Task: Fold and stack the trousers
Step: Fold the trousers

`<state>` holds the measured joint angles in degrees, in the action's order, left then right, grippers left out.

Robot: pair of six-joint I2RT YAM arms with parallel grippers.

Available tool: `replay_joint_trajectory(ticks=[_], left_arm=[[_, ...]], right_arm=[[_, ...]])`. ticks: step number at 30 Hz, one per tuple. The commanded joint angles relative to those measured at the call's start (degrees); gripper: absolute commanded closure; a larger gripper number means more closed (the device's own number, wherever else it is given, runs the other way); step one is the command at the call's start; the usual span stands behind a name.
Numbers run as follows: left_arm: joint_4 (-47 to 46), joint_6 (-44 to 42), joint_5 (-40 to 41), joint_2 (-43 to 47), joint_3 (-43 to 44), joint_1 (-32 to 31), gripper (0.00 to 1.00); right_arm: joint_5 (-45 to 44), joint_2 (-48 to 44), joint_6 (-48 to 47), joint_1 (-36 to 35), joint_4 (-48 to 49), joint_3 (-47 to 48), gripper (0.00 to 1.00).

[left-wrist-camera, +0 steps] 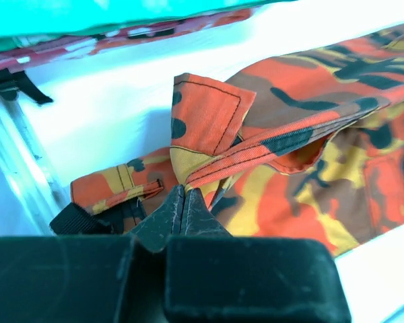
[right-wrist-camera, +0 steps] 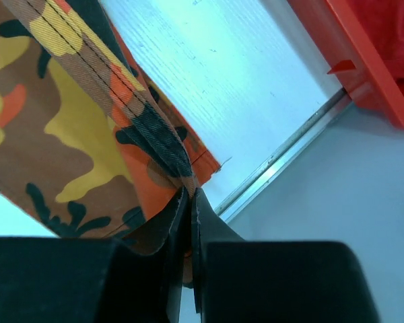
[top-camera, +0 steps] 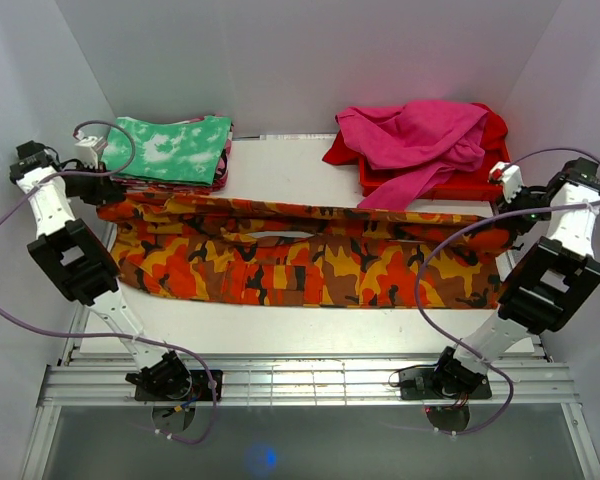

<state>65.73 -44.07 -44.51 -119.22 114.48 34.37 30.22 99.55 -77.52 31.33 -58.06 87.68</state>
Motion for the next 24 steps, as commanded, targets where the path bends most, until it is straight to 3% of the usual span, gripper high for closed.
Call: replay_joint_trajectory(ticks=[1, 7, 10, 12, 17, 24], left_arm=[[-0.52, -4.95, -2.31, 5.83, 0.32, 8.06, 1.0], [2.02, -20.41, -2.86, 12.43, -17.42, 15.89, 1.0], [2.47, -29.56, -1.55, 12.7, -26.19, 20.46, 1.0], [2.12, -34.03, 3.89, 11.65, -30.08, 21.44, 1.0], [-8.24, -32.22, 12.25, 8.21, -40.36, 21.09, 1.0], [-12.12, -29.31, 12.43, 10.49, -42.93, 18.2, 1.0]], right_arm=[[-2.01, -6.54, -7.54, 6.97, -2.75, 0.83, 0.92], [-3.05, -12.88, -16.16, 11.02, -3.82, -15.21, 0.92], [-6.13, -13.86, -18.63, 12.87, 2.94, -25.06, 0.92], [-8.24, -12.11, -18.99, 13.14, 6.19, -27.64, 0.92], [-9.91, -6.92, -14.16, 12.0, 11.65, -29.5, 0.92], [-10.09, -4.98, -9.15, 9.28, 14.21, -27.57, 0.92]])
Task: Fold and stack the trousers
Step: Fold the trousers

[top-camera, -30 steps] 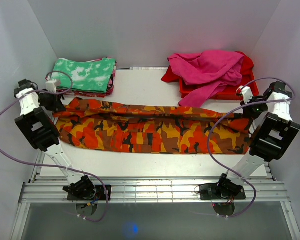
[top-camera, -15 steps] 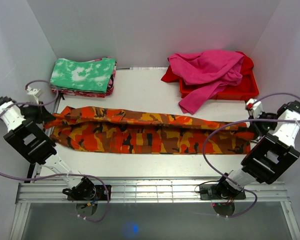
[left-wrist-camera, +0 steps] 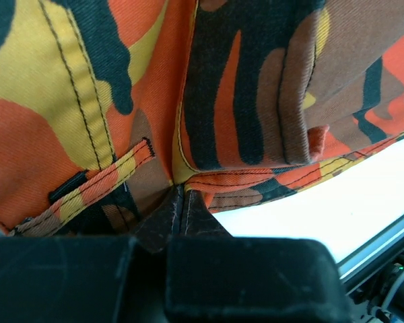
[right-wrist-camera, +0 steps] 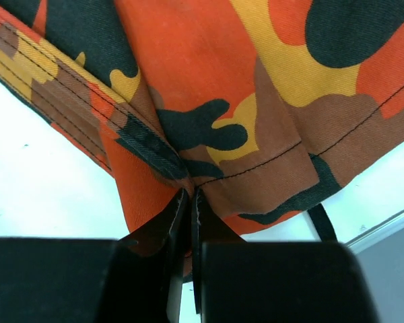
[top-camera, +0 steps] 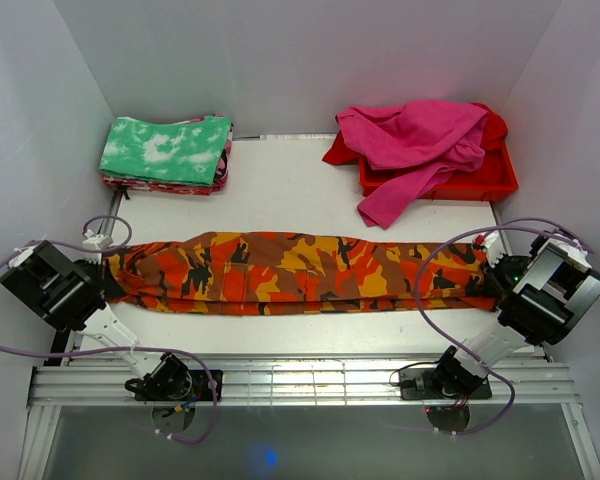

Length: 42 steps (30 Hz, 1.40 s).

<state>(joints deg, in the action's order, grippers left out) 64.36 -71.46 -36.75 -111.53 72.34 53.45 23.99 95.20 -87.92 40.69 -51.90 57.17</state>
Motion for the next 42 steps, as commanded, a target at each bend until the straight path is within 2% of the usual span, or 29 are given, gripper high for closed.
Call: replay_joint_trajectory(ticks=[1, 4, 5, 7, 8, 9, 10, 11, 14, 18, 22, 25, 27, 30, 34, 38, 42], left_arm=[[-11.18, -2.36, 4.76, 3.41, -1.31, -1.15, 0.96], [-12.5, -1.93, 3.89, 6.31, -2.29, -1.77, 0.73], [-12.33, -2.1, 3.45, 7.97, -2.11, -1.77, 0.61], [-10.31, -3.06, 2.57, 9.74, -0.8, -1.77, 0.5], [-9.7, -3.77, 2.3, 10.79, -0.27, -1.68, 0.27], [-8.21, -4.12, 2.04, 13.06, 0.26, -1.68, 0.26], [-7.33, -4.65, 1.69, 14.22, 1.48, -1.68, 0.11], [-6.62, -4.39, 0.64, 15.36, 2.36, -1.68, 0.02], [-4.34, -2.2, -2.43, 18.97, 6.58, -1.68, 0.02], [-3.01, 0.61, -7.01, 21.0, 9.93, -1.95, 0.02], [-3.97, 5.36, -5.53, 19.33, 9.14, -6.59, 0.02], [-7.04, 11.14, -3.16, 18.1, 6.42, -11.34, 0.02], [-10.46, 14.32, -1.05, 17.92, 3.96, -14.33, 0.02], [-13.54, 17.93, 0.8, 18.27, 1.59, -16.88, 0.02], [-12.86, 17.15, 0.02, 19.24, -0.44, -18.2, 0.02], [-13.12, 15.48, 0.71, 21.26, -4.48, -20.66, 0.02], [-13.82, 15.48, 2.74, 21.96, -8.52, -21.72, 0.02]], right_arm=[[-4.04, -0.71, 1.52, -0.17, 8.13, 3.3, 0.92], [-4.82, -0.54, 0.82, -0.26, 6.9, 4.53, 0.92], [-5.44, -0.8, 0.21, -0.17, 6.29, 4.71, 0.92], [-6.93, -1.15, -0.32, -0.17, 5.94, 4.53, 0.92], [-7.29, -1.5, -0.76, -0.17, 5.76, 4.45, 0.83], [-7.38, -2.38, -0.94, -0.17, 4.89, 4.53, 0.77], [-7.29, -2.82, -1.2, -0.17, 3.92, 5.05, 0.7], [-6.59, -3.26, -1.72, -0.17, 2.78, 5.67, 0.53], [-3.7, -5.1, -2.17, -0.43, -3.02, 9.79, 0.31], [0.53, -5.46, -0.25, -1.92, -10.31, 16.65, 0.27], [3.26, -5.72, 5.8, -6.84, -12.09, 18.33, 0.33], [1.86, -6.78, 11.52, -12.9, -8.67, 15.09, 0.42], [0.28, -7.66, 12.77, -17.03, -6.55, 12.72, 0.43], [-1.57, -8.45, 12.51, -18.36, -6.29, 11.83, 0.4], [-3.42, -7.92, 11.63, -18.19, -7.42, 12.0, 0.4], [-4.73, -7.4, 13.29, -20.72, -5.42, 7.01, 0.52], [-10.35, -6.08, 14.36, -21.44, 0.56, -0.12, 0.57]])
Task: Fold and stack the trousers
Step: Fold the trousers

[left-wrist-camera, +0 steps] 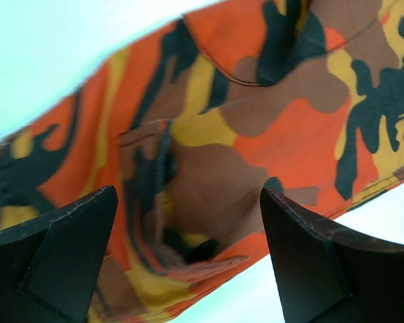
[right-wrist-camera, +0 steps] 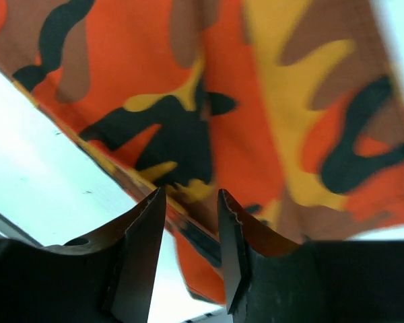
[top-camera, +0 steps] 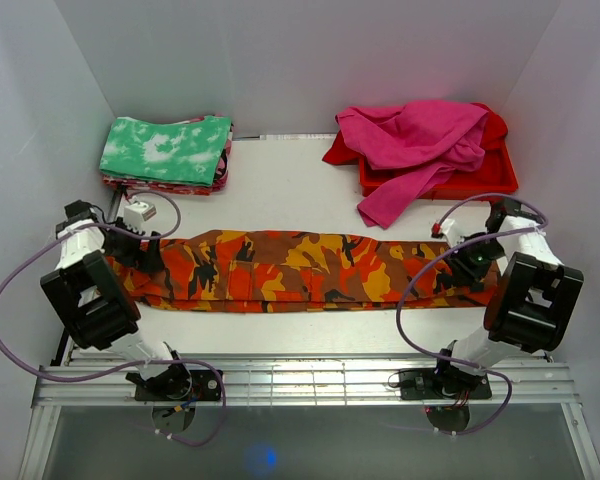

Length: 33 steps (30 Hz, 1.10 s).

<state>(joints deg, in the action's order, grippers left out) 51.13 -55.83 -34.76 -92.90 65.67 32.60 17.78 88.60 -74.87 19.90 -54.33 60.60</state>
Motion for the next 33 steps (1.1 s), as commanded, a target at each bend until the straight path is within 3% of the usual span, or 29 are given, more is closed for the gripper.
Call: replay_joint_trajectory(ticks=[1, 3, 7, 11, 18, 26, 30, 33], left_arm=[[-0.51, -0.33, 0.92, 3.69, -2.99, -0.96, 0.02], [0.71, -1.72, 1.01, 4.31, -3.97, -1.66, 0.03], [3.62, -4.37, -0.56, 7.38, -5.11, -5.26, 0.08], [7.57, -4.72, -1.1, 9.41, -4.94, -12.36, 0.1], [6.87, -0.6, 0.05, 8.54, -6.52, -20.29, 0.1], [3.46, 3.97, 1.88, 4.14, -8.19, -23.98, 0.09], [1.6, 5.99, 2.51, 1.5, -8.98, -24.34, 0.1], [1.34, 7.14, 2.51, -0.26, -9.15, -24.34, 0.14]], right_arm=[[-5.11, 0.52, 0.26, -0.39, 3.26, -4.25, 0.58], [-5.12, -0.44, -0.1, 0.84, 3.09, -4.7, 0.57], [-3.55, -3.78, -1.85, 2.25, 1.59, -1.9, 0.43], [-4.33, -3.79, -5.01, 5.05, -0.95, 2.94, 0.37], [-7.23, 3.5, -11.43, 9.72, -6.22, 9.09, 0.35], [-10.57, 6.76, -13.63, 9.89, -3.52, 4.71, 0.32], [-11.72, 8.43, -13.46, 9.72, -1.92, 5.66, 0.41], [-11.1, 9.57, -13.63, 9.63, -4.55, 9.18, 0.69]])
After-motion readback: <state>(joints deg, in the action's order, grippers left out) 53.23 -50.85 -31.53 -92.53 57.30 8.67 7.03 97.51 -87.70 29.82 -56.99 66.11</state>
